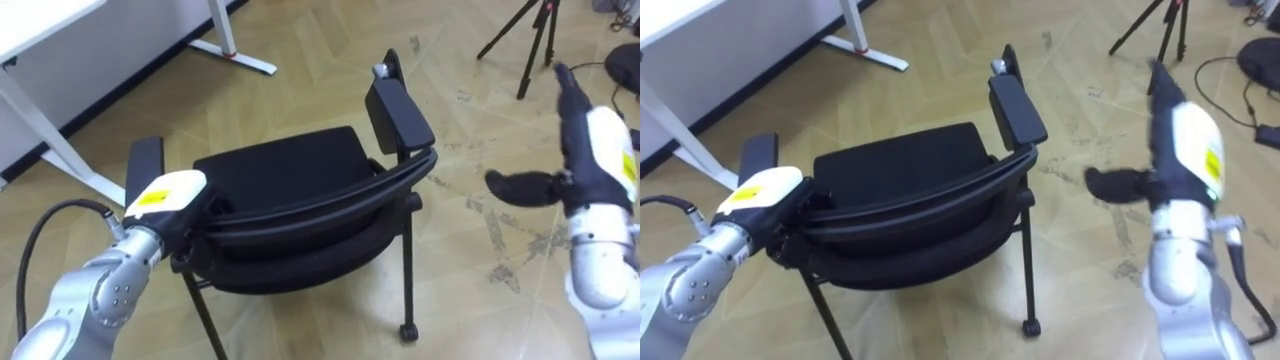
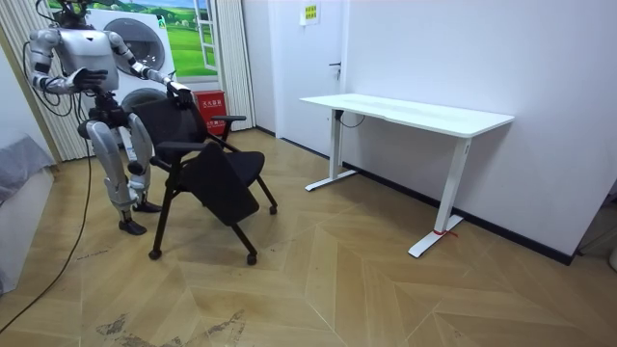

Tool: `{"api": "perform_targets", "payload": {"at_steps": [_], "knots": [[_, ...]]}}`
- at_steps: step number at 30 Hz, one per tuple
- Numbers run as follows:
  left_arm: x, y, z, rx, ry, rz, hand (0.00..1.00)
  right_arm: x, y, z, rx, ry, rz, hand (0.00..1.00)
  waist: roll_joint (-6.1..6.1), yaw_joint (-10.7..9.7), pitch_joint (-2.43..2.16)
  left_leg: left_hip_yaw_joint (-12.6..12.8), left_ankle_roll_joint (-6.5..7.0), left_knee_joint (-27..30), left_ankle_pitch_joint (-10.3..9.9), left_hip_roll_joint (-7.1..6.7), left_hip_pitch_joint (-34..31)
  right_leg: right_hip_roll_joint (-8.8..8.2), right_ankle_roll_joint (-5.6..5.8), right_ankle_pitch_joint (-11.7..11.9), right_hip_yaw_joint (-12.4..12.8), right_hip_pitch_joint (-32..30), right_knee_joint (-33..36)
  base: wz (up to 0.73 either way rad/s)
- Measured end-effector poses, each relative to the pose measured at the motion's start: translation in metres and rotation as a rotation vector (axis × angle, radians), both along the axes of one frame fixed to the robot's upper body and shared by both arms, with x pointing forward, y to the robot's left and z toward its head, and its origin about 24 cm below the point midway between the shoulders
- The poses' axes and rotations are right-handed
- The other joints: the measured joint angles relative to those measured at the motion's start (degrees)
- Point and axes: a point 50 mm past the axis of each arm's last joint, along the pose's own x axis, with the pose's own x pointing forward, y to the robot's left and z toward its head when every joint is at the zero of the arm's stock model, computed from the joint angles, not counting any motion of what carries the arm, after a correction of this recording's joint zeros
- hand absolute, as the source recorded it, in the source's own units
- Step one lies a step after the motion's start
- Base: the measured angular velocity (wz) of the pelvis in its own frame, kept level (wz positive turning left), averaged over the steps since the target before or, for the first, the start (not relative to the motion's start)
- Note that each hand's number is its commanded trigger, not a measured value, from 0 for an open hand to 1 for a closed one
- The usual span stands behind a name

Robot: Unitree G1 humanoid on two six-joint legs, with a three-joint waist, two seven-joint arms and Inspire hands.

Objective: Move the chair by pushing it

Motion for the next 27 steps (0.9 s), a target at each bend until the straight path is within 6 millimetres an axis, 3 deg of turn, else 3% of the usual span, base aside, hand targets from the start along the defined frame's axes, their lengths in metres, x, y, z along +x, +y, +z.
{"api": "perform_targets", "payload": {"at_steps": [4,7,16,19,27], "knots": [[0.001,0.002,0.004,0.014,-0.022,-0.021,1.0,0.003,0.011,0.009,-0.092,0.014,0.1,0.0,-0.97,0.2,0.62,0.1,0.0,-0.2,0.0,0.01,0.0,-0.1,0.0,0.0,0.1,-0.1,0.0,0.0],[0.004,0.001,0.007,0.019,-0.037,-0.036,1.0,0.002,0.019,0.017,-0.186,0.015,0.174,0.0,-1.14,1.3,0.7,-0.1,0.0,-0.7,0.0,-0.01,-0.2,0.1,-0.05,0.0,0.5,-0.7,0.1,-0.06],[0.004,0.0,0.007,0.023,-0.041,-0.064,1.0,0.003,0.026,0.016,-0.368,0.106,0.28,0.0,-1.92,2.7,0.58,-0.2,0.0,-0.6,0.0,-0.03,0.5,0.13,-0.06,0.0,0.6,-0.6,0.6,-0.03],[0.005,0.001,0.007,0.03,-0.042,-0.075,1.0,0.001,0.03,0.012,-0.459,0.16,0.329,0.0,-2.57,2.9,0.24,-0.2,0.0,-0.6,0.0,0.08,0.6,0.15,-0.09,0.0,0.6,-0.6,0.6,-0.02],[0.008,0.003,0.006,0.044,-0.05,-0.099,1.0,-0.001,0.038,0.009,-0.49,0.221,0.404,0.0,-3.49,2.9,0.39,-0.2,0.0,-0.7,0.0,0.11,1.0,0.1,-0.19,0.1,0.7,0.0,0.5,0.0]]}}
